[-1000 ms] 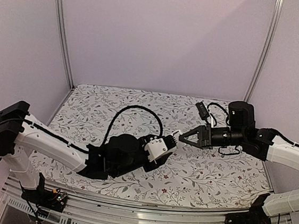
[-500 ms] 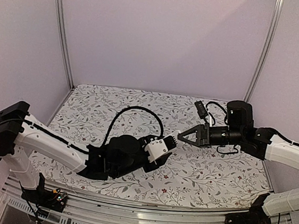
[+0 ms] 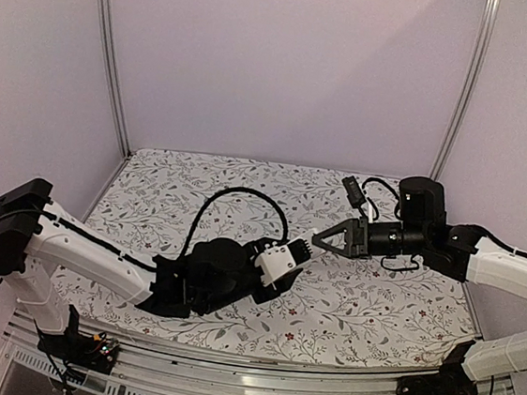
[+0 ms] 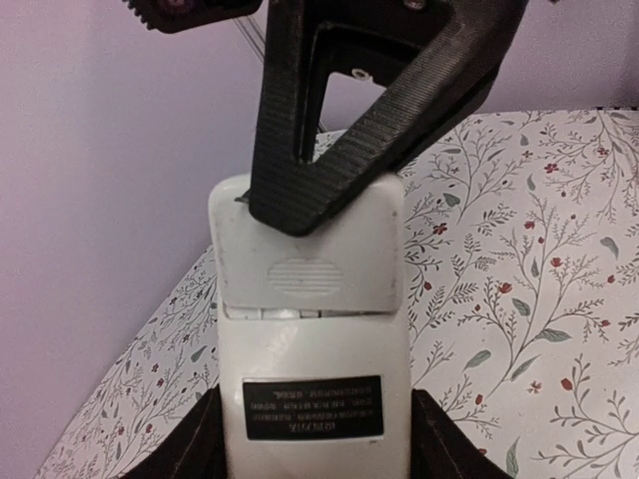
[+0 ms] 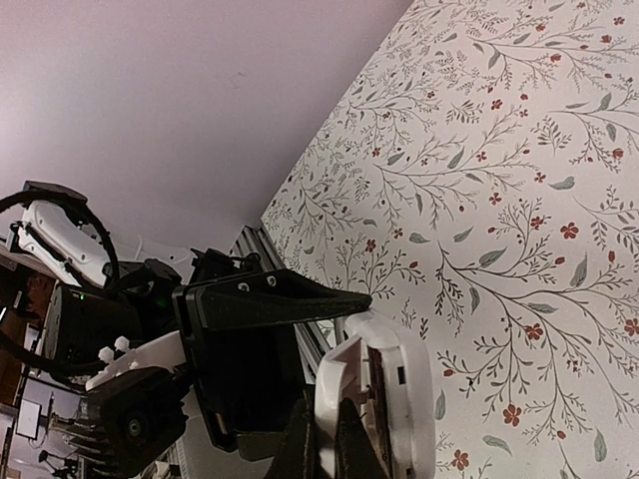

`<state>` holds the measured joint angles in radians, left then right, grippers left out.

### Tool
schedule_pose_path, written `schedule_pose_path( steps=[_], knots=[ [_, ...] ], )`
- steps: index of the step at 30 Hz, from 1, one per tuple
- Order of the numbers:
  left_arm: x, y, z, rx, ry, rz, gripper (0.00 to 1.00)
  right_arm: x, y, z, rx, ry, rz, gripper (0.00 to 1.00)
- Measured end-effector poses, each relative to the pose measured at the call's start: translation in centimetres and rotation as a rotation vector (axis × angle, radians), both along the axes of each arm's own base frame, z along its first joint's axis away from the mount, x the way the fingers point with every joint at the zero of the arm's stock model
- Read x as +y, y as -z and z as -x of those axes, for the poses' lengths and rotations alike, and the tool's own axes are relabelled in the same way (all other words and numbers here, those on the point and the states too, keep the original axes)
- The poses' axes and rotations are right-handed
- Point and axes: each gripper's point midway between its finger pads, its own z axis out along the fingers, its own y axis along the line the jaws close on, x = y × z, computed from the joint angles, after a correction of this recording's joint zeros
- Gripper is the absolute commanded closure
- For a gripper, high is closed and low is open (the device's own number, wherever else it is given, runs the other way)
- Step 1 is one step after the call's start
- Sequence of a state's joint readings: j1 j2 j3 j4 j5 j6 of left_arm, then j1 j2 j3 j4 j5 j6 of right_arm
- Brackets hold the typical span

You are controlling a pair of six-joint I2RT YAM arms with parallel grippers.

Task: Load the batteries into the remote control
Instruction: Load the battery cover onto the remote control without the battery cover.

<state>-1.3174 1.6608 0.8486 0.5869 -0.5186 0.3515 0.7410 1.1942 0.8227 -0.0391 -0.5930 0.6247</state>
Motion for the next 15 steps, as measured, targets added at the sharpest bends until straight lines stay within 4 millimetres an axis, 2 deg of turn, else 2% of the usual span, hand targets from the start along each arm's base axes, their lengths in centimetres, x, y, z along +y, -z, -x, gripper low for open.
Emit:
schedule_pose_path(
  steps=[10,15],
  knots=[
    [0.05,-0.25,0.03,-0.021,0.005,0.006,1.00,0.25,-0.02,0.12,-0.028,-0.013,-0.016,1.00],
    [0.16,-0.41,0.08,-0.041,0.006,0.011,1.00,0.36,-0.15,0.15,-0.036,-0.021,-0.022,0.94]
  ],
)
